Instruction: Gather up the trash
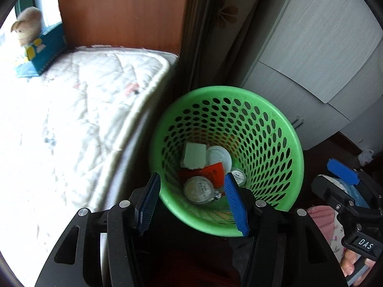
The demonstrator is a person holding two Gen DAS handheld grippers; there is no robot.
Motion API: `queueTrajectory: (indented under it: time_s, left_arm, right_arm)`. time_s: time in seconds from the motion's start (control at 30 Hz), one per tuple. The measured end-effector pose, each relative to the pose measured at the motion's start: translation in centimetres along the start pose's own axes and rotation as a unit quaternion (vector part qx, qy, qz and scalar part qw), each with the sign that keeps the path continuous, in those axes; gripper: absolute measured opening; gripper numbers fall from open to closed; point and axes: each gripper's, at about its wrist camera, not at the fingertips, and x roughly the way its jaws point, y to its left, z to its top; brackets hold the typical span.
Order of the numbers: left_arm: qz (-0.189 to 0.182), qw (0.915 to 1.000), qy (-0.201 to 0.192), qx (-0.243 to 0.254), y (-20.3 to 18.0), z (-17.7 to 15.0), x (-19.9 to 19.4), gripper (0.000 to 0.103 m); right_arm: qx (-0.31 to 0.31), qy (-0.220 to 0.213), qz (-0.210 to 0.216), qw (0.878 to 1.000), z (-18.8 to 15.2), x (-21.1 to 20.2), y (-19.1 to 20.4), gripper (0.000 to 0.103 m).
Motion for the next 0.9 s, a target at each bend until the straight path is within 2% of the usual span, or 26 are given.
queueTrajectory:
  time_s: [0.07, 0.17, 0.27, 0.33, 0.57, 0.9]
  left_arm:
    - [0.014, 0.9998, -0.016, 0.001, 0.5, -0.5, -1.3, 0.065]
    - [0.025, 0.9991, -0.033, 0.003, 1.3, -1.2, -3.2, 0.065]
    - [0.045, 0.9974, -0.055, -0.002, 2.4, -2.0, -5.3, 0.077]
    - [0.058, 0.9959, -0.069, -0.004, 3.2, -2.5, -6.6, 0.077]
    - [0.099, 0.9889, -0.108, -0.025, 6.0, -4.3, -10.7, 0.089]
    - [0.134, 0.9794, -0.143, -0.050, 9.0, -7.0, -14.5, 0.092]
  right_arm:
    - [-0.007, -0.002, 0.001, 1.000, -0.1, -0.3, 0.8, 0.075]
    - [-0.020, -0.005, -0.001, 1.000, -0.1, -0.8, 2.2, 0.077]
    - [-0.026, -0.010, 0.001, 1.000, -0.3, -1.4, 3.5, 0.079]
    - [-0.027, -0.012, 0.004, 1.000, -0.4, -1.8, 4.3, 0.080]
    - [-0.049, -0.024, 0.007, 0.998, -0.8, -2.9, 7.5, 0.083]
    - [-0.070, -0.049, 0.020, 0.996, -1.2, -4.8, 11.5, 0.087]
